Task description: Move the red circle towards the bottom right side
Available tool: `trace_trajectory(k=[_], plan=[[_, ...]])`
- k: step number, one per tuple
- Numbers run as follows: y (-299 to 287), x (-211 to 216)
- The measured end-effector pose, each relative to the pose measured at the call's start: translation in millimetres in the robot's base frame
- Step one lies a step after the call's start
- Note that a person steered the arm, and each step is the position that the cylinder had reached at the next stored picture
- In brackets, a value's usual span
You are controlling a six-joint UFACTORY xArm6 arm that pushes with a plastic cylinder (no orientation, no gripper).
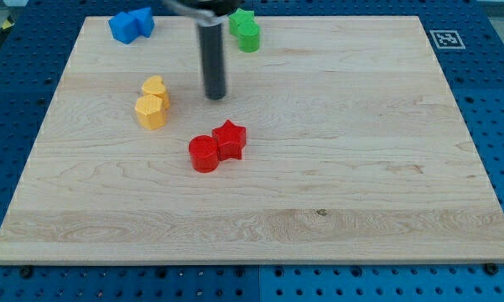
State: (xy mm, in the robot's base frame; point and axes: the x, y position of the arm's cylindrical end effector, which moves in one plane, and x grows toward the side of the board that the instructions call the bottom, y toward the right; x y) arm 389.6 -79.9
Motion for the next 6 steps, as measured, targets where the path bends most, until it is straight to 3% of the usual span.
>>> trace_trajectory(k=[2, 5, 6], plan=[[-49, 79], [62, 103], [66, 134]])
